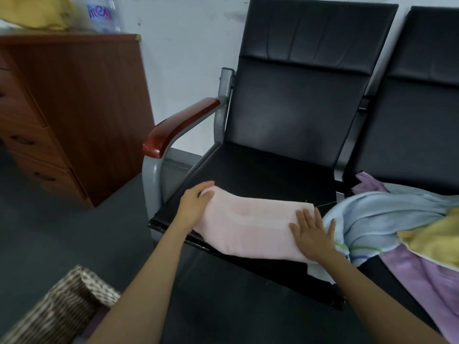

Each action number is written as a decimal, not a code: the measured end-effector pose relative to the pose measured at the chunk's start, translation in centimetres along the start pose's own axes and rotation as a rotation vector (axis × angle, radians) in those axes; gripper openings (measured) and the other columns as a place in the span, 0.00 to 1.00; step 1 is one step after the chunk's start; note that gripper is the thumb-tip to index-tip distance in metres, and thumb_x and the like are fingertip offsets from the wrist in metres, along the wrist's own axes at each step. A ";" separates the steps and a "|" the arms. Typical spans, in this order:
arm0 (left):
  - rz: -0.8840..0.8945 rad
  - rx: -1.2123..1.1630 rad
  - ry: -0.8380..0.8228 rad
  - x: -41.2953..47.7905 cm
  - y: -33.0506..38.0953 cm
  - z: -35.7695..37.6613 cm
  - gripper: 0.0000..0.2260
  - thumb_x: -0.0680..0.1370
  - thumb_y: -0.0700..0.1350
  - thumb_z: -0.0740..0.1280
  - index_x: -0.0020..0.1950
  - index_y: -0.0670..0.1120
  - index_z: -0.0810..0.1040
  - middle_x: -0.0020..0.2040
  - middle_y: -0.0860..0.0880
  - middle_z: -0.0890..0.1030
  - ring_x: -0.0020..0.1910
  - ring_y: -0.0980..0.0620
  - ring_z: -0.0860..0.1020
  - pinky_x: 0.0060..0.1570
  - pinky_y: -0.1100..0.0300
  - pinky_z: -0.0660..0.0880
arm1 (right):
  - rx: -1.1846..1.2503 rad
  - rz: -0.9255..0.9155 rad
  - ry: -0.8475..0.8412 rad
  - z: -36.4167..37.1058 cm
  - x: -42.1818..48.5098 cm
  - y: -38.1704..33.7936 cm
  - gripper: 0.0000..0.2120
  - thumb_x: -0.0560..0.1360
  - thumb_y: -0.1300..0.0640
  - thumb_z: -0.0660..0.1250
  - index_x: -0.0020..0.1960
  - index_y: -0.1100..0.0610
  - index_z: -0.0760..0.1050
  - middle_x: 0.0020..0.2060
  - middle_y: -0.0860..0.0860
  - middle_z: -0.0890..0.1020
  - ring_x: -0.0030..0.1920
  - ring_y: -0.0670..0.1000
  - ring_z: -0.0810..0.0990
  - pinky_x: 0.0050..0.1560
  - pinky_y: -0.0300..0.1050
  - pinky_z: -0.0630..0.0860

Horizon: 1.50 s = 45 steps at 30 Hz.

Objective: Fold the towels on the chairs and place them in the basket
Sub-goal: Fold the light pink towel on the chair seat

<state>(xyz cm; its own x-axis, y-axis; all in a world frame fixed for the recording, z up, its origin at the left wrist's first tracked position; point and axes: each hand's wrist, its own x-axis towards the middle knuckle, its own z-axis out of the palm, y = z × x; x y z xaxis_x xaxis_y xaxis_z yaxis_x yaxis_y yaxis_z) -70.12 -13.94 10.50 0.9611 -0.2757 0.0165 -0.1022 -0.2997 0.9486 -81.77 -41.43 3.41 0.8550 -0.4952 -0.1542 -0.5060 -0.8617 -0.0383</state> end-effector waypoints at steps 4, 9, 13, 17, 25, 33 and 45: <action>-0.055 -0.266 -0.168 -0.9 4.5 2.1 0.20 0.79 0.42 0.64 0.70 0.53 0.70 0.62 0.52 0.72 0.52 0.56 0.76 0.48 0.62 0.75 | -0.042 -0.057 0.012 -0.2 -1.1 -2.9 0.28 0.81 0.42 0.38 0.78 0.52 0.42 0.78 0.47 0.45 0.76 0.52 0.33 0.68 0.66 0.30; -0.115 -0.193 -0.424 -1.7 6.0 6.4 0.25 0.77 0.40 0.66 0.73 0.52 0.66 0.67 0.48 0.70 0.55 0.51 0.76 0.50 0.60 0.76 | 0.089 -0.130 -0.088 0.0 -1.8 -7.5 0.31 0.81 0.41 0.45 0.78 0.51 0.39 0.77 0.49 0.41 0.75 0.54 0.31 0.68 0.70 0.31; -0.097 -0.014 -0.446 -1.6 5.3 9.0 0.26 0.78 0.40 0.65 0.75 0.50 0.64 0.69 0.47 0.68 0.49 0.56 0.73 0.44 0.65 0.73 | 0.258 -0.190 -0.046 -1.6 -1.5 -7.0 0.28 0.79 0.45 0.57 0.76 0.49 0.56 0.77 0.50 0.50 0.76 0.56 0.37 0.70 0.68 0.38; -0.074 0.086 -0.484 -1.2 4.8 10.2 0.25 0.78 0.39 0.64 0.75 0.49 0.64 0.68 0.47 0.68 0.45 0.58 0.73 0.39 0.67 0.72 | 0.316 -0.214 0.061 -2.7 -0.2 -2.6 0.14 0.75 0.47 0.65 0.60 0.48 0.76 0.63 0.49 0.73 0.69 0.53 0.64 0.67 0.47 0.61; -0.140 0.026 -0.551 -1.3 3.2 12.4 0.28 0.79 0.53 0.63 0.77 0.56 0.55 0.68 0.52 0.69 0.52 0.53 0.79 0.47 0.62 0.76 | 0.313 -0.348 -0.057 -2.6 -0.3 1.0 0.10 0.77 0.54 0.63 0.54 0.47 0.81 0.50 0.42 0.78 0.58 0.51 0.73 0.62 0.47 0.67; 0.212 0.840 -0.051 -0.4 -2.0 7.9 0.15 0.82 0.41 0.55 0.65 0.45 0.74 0.65 0.48 0.73 0.63 0.49 0.71 0.64 0.57 0.66 | 0.520 -0.144 0.136 -4.0 -0.7 -2.9 0.14 0.79 0.60 0.58 0.57 0.59 0.80 0.56 0.53 0.80 0.58 0.53 0.76 0.59 0.46 0.73; -0.016 0.954 -0.194 -1.0 -5.1 7.5 0.25 0.82 0.57 0.40 0.78 0.54 0.40 0.78 0.58 0.40 0.77 0.50 0.40 0.69 0.37 0.33 | 0.179 -0.335 -0.015 0.4 -1.7 -6.0 0.27 0.81 0.41 0.41 0.78 0.46 0.42 0.77 0.44 0.42 0.76 0.49 0.36 0.74 0.55 0.36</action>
<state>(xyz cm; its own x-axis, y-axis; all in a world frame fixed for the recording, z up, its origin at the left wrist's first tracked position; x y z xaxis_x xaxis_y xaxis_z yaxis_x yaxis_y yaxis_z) -72.49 -19.03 3.29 0.9139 -0.3853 -0.1276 -0.3367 -0.8953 0.2917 -80.21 -35.40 3.48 0.9752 -0.1867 -0.1185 -0.2120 -0.9418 -0.2608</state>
